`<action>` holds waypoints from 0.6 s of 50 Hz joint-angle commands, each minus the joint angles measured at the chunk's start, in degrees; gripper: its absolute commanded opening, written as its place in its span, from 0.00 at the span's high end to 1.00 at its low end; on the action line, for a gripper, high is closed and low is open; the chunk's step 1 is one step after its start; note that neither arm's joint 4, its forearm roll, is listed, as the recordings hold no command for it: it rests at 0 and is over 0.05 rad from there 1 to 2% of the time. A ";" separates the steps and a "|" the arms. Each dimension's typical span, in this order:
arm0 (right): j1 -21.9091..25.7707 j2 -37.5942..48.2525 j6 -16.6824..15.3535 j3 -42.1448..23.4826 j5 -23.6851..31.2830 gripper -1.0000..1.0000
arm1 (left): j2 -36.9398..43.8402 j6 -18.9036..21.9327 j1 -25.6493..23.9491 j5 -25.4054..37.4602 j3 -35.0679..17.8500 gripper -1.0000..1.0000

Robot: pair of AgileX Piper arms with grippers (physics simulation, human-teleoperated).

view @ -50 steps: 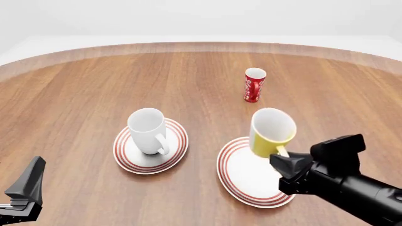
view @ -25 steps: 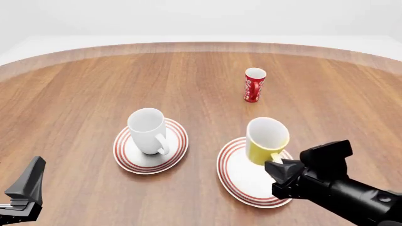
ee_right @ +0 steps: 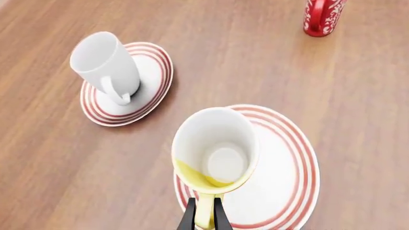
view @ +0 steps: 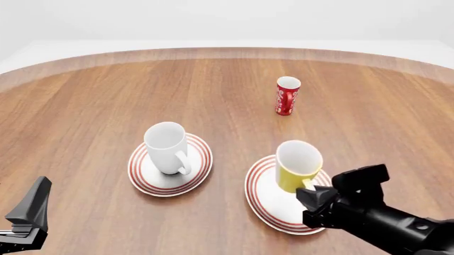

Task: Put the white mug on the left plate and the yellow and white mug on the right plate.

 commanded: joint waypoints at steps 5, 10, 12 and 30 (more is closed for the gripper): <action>-0.35 3.01 0.88 0.42 -2.68 1.00 | 0.00 0.00 0.00 0.00 0.00 0.00; -0.44 4.40 0.90 0.18 -3.38 1.00 | 0.00 0.00 0.00 0.00 0.00 0.00; -0.30 5.04 1.04 0.09 -3.69 1.00 | 0.00 0.00 0.00 0.00 0.00 0.00; -0.20 9.09 1.69 -0.06 -6.07 1.00 | 0.00 0.00 0.00 0.00 0.00 0.00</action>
